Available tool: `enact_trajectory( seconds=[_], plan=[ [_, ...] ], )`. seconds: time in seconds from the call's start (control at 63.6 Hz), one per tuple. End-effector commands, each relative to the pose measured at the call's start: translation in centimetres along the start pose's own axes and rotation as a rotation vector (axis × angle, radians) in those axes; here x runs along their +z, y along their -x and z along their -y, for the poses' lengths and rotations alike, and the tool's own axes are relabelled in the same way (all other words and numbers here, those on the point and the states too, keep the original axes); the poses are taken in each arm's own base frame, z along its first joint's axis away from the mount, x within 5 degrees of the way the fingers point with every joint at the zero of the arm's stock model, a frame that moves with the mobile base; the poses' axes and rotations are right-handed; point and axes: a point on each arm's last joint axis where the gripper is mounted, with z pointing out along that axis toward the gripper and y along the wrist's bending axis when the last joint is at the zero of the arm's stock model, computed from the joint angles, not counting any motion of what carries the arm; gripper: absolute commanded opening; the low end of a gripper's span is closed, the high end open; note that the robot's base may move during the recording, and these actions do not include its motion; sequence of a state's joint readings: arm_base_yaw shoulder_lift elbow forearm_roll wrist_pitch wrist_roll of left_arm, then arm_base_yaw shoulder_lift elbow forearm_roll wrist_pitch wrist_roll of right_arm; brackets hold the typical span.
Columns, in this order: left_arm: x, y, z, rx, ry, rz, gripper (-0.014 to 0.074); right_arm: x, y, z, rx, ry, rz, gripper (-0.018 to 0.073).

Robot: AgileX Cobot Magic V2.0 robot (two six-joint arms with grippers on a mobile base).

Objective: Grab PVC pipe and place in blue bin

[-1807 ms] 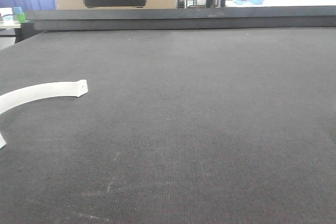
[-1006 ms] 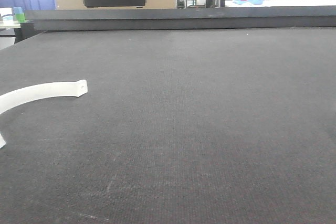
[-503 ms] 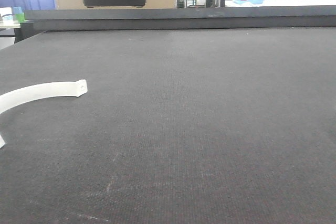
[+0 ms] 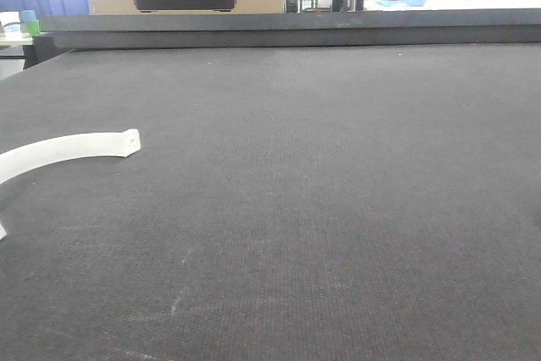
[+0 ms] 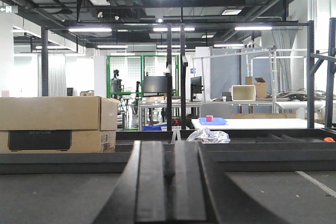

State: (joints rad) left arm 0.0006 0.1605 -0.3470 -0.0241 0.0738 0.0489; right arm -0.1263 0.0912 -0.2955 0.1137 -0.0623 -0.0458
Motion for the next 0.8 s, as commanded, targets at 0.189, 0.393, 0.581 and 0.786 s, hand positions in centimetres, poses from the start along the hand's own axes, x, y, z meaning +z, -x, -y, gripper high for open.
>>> enact_trajectory(
  seconds=[0.189,0.393,0.581,0.786],
  plan=[
    [4.9,5.2,-0.1,-0.006,-0.008,-0.190,-0.0111,4.0,4.0,-0.7,0.026,0.019,-0.265,-0.0168],
    [8.4,5.4,-0.1,-0.007,-0.017,-0.415,-0.0111,7.4,2.8,-0.8,0.028,0.024,-0.541,-0.0168],
    [10.6,2.9,0.0,-0.007,-0.023,-0.604,-0.0111,10.1,-0.4,-0.6,0.028,0.012,-0.720,-0.0168],
    [12.0,1.4,0.0,-0.008,-0.025,-0.679,-0.0111,11.4,-3.2,-0.5,0.033,0.007,-0.886,-0.0168]
  ],
)
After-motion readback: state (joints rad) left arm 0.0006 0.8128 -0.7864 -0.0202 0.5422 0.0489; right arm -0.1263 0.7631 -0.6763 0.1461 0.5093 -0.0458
